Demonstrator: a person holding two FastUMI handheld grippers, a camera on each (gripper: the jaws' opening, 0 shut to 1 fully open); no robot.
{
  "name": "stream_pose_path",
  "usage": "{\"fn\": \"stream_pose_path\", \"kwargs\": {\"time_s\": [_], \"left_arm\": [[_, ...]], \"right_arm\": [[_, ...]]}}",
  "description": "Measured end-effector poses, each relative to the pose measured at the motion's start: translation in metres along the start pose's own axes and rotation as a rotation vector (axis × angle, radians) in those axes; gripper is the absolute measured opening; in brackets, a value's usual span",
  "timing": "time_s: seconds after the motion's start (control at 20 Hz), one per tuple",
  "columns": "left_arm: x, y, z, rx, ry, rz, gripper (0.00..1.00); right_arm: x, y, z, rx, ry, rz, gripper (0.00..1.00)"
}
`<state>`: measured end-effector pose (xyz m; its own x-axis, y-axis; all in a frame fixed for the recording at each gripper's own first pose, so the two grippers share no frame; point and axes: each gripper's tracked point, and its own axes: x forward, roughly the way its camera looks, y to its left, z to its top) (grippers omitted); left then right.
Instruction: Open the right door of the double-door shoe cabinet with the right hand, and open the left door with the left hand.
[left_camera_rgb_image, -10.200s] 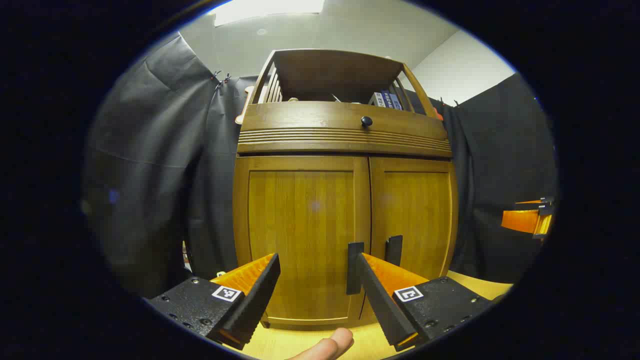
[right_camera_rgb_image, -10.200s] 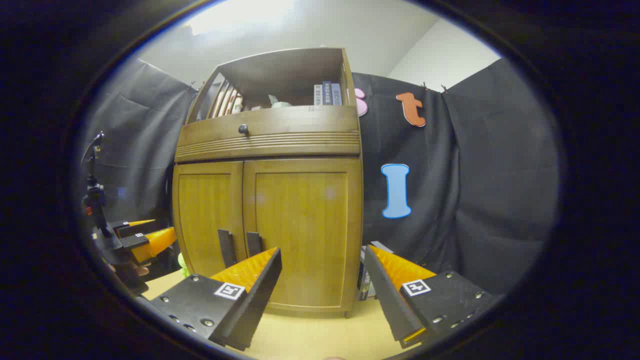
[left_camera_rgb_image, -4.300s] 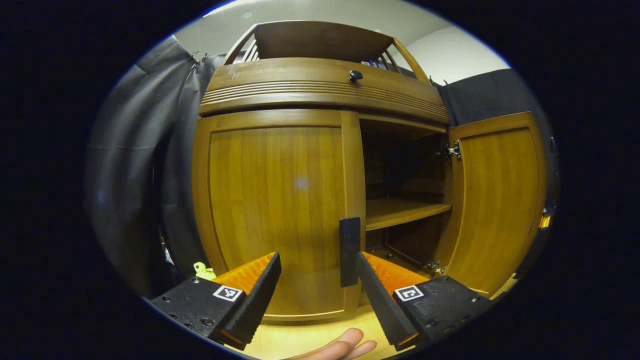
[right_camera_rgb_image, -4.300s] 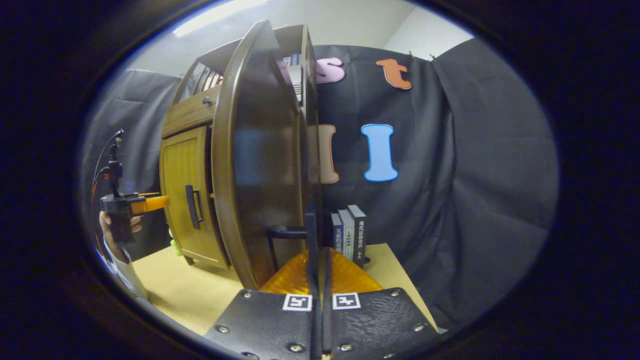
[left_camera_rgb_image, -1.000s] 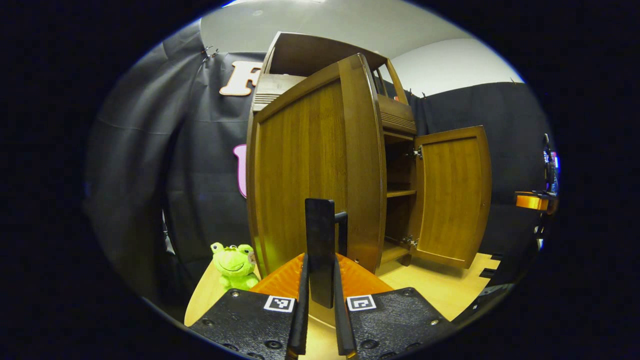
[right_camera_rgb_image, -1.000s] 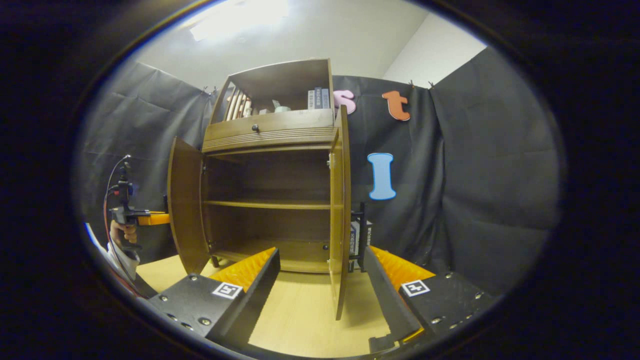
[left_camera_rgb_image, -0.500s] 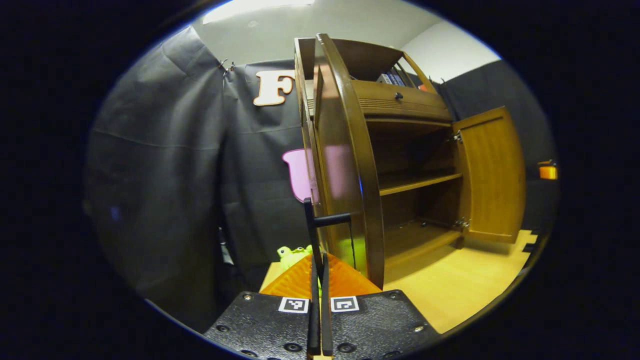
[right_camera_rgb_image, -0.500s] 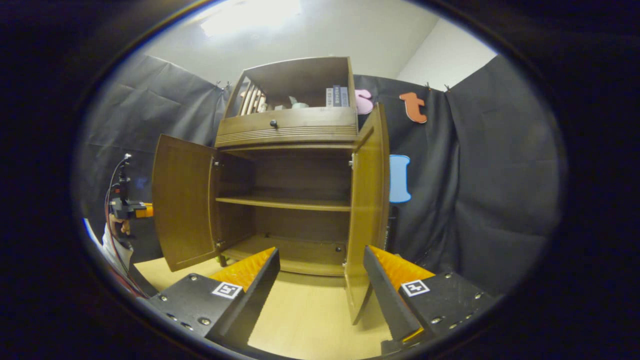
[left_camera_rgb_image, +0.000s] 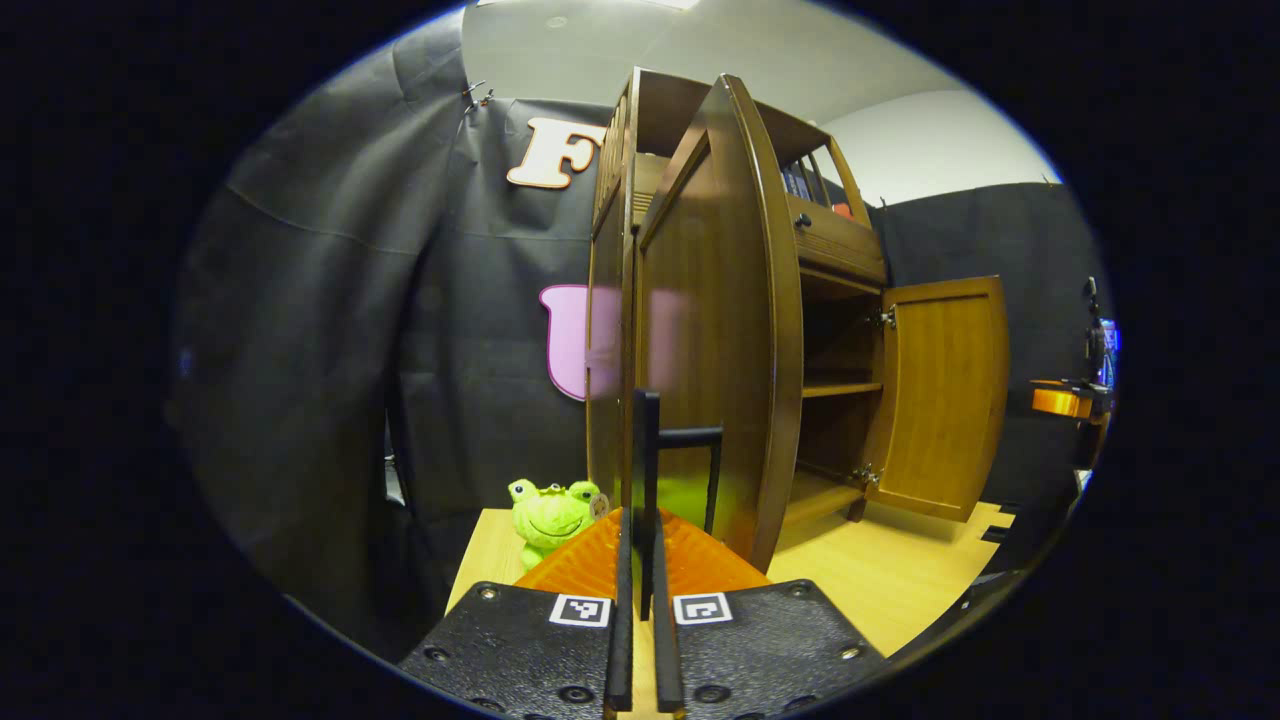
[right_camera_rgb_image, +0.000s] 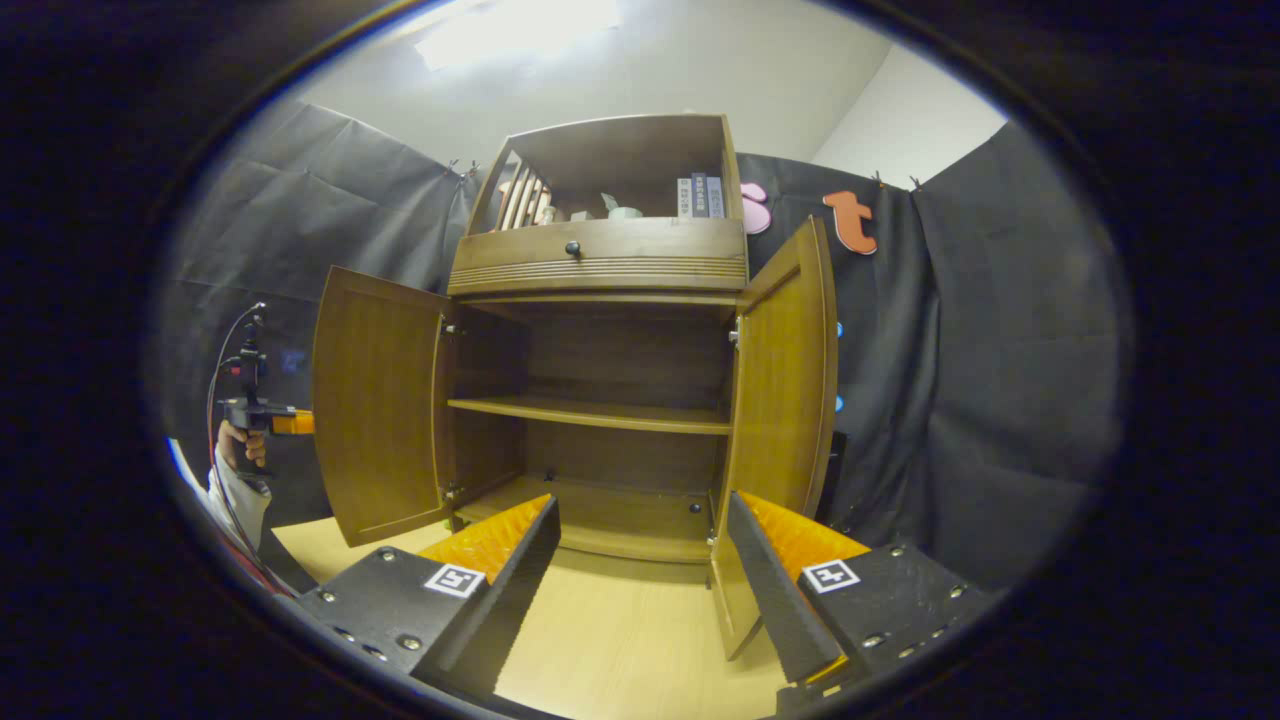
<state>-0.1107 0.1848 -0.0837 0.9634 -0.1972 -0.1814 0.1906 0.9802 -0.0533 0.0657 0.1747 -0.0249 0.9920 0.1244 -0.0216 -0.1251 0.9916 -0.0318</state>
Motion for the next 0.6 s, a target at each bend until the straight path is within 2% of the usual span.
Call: {"fn": "stream_pose_path", "kwargs": {"time_s": [0.1, 0.3, 0.5, 0.6], "left_arm": [[-0.001, -0.002, 0.002, 0.027, -0.007, 0.05, 0.15], [-0.016, 0.02, 0.012, 0.052, -0.03, 0.198, 0.43], [-0.028, 0.024, 0.024, 0.059, -0.042, 0.253, 0.71], [-0.035, 0.024, 0.032, 0.058, -0.058, 0.277, 0.77]], "right_arm": [[-0.001, -0.003, -0.002, 0.005, -0.001, -0.005, 1.0], [-0.004, -0.013, -0.005, 0.02, 0.003, -0.022, 1.0], [-0.01, -0.025, -0.009, 0.018, 0.014, -0.054, 0.99], [-0.013, -0.023, -0.009, 0.026, 0.006, -0.048, 1.0]]}}
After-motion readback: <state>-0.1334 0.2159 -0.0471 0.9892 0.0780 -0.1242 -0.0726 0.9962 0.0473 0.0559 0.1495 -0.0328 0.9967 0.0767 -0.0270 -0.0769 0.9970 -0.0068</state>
